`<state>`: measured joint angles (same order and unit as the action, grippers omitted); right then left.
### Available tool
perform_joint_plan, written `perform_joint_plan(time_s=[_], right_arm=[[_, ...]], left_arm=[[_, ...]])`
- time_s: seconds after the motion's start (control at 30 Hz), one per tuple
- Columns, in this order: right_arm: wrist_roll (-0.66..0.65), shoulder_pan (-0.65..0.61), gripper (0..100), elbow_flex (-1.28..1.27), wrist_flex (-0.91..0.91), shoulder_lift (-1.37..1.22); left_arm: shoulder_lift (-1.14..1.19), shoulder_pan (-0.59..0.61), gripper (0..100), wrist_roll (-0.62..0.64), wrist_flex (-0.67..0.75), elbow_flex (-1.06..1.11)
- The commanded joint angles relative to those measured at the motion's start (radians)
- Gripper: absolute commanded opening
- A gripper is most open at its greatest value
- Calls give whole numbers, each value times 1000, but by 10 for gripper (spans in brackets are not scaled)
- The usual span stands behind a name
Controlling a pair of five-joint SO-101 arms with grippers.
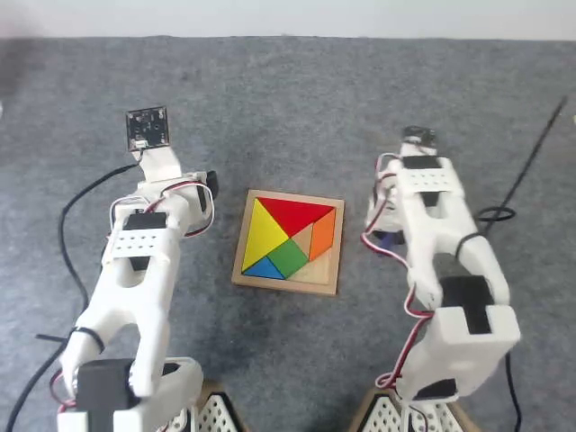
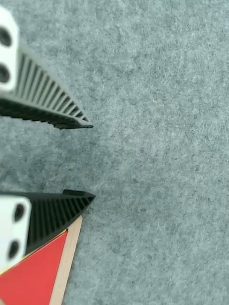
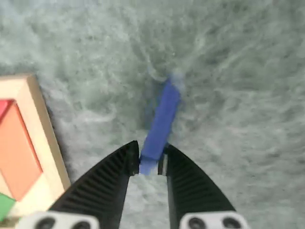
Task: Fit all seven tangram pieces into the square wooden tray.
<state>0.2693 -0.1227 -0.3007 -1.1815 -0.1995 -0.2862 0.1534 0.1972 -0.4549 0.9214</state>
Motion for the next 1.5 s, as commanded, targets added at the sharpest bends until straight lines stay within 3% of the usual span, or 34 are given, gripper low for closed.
perform_joint_plan(time_s=[0.0, 0.23, 0.37, 0.5, 0.63, 0.77, 0.87, 1.03, 1.2, 1.33, 1.4, 1.47], right_arm=[[-100, 65, 59, 5, -45, 90], [-180, 205, 55, 0, -53, 96], [-316, 211, 59, 15, -113, 107], [-295, 114, 47, 32, -173, 174], [-316, -82, 40, 29, -179, 271], [-528, -303, 41, 40, -170, 306], [-671, -389, 41, 72, -147, 294], [-523, -456, 41, 123, -110, 228], [-623, -532, 40, 121, -111, 150], [-690, -510, 40, 138, -120, 127], [-617, -486, 40, 140, -113, 134], [-434, -450, 41, 141, -105, 137]], left_arm=[[-34, -8, 207, -11, 23, -8], [-34, -8, 207, -11, 23, -8], [-34, -8, 207, -11, 23, -10], [-32, -8, 207, -11, 54, -5], [-12, -8, 207, -11, 55, -10], [43, -5, 207, -11, 52, -44], [52, 2, 207, -8, 48, -50], [8, 54, 207, -2, -11, -61], [-40, 63, 207, 28, -8, -30], [-41, 63, 207, 26, -6, -30], [-41, 60, 207, 26, -6, -31], [-41, 60, 207, 26, -6, -33]])
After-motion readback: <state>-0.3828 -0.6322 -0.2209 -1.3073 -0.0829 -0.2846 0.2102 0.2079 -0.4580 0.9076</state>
